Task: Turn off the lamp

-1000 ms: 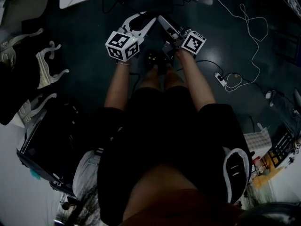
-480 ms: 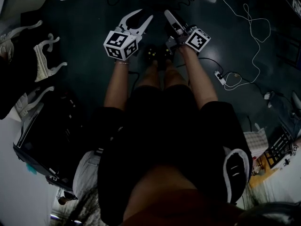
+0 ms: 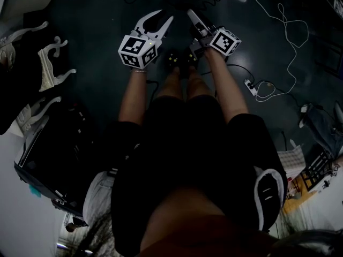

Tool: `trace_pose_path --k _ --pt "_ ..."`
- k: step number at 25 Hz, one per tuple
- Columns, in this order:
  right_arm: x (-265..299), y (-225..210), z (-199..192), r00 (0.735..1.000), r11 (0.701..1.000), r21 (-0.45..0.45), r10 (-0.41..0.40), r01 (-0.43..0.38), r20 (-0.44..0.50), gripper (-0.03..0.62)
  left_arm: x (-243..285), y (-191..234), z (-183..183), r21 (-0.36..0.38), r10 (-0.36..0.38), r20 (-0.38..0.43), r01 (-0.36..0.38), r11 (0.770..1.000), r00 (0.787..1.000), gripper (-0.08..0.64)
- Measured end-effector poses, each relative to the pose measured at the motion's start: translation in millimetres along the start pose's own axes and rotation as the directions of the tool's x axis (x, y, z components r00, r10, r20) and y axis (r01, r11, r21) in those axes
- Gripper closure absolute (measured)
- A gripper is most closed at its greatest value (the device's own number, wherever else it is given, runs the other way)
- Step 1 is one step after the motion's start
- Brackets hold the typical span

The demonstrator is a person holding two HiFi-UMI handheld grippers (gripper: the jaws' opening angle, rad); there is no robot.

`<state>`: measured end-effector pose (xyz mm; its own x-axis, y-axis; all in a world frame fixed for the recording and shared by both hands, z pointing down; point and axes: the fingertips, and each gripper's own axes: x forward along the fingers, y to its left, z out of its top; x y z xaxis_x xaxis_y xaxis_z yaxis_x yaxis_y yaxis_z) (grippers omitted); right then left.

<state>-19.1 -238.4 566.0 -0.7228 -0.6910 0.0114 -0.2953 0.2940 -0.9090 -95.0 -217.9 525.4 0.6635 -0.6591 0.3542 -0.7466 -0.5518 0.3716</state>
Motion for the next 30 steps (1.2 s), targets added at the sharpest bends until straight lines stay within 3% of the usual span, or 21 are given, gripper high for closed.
trace_pose_path --k 6,10,18,20,23,27,30 --pt "-0.6 -11.3 -11.6 0.989 0.991 -0.082 -0.112 0.104 -0.098 0.514 -1.3 0.5 -5.4 0.039 0.019 -0.02 -0.018 0.999 1.0 0.551" --pt "-1.7 -15.7 -19.3 0.977 0.981 -0.127 -0.161 0.143 -0.139 0.514 0.7 -2.7 -9.4 0.045 0.011 -0.034 -0.009 0.999 0.999 0.552" --pt "-5.6 -28.0 -33.5 0.954 0.969 -0.127 -0.232 0.21 -0.192 0.5 -2.7 -2.1 -10.9 0.029 0.013 -0.031 -0.012 0.999 0.999 0.552" --pt "-6.5 -31.8 -38.1 0.945 0.966 -0.127 -0.247 0.224 -0.213 0.409 -4.4 -0.5 -11.9 0.021 0.018 -0.029 -0.017 1.0 0.999 0.552" --pt "-9.1 -34.1 -38.6 0.941 0.964 -0.122 -0.258 0.236 -0.219 0.405 -5.6 0.8 -12.7 0.013 0.027 -0.024 -0.026 1.0 0.999 0.552" --pt "-13.3 -41.3 -46.4 0.917 0.951 -0.151 -0.302 0.27 -0.26 0.404 -8.0 3.5 -11.9 0.011 0.037 -0.018 -0.037 0.999 0.999 0.552" --pt "-18.1 -50.6 -52.3 0.875 0.921 -0.22 -0.378 0.322 -0.301 0.395 -9.5 4.2 -11.1 0.01 0.036 -0.016 -0.036 0.999 0.999 0.552"
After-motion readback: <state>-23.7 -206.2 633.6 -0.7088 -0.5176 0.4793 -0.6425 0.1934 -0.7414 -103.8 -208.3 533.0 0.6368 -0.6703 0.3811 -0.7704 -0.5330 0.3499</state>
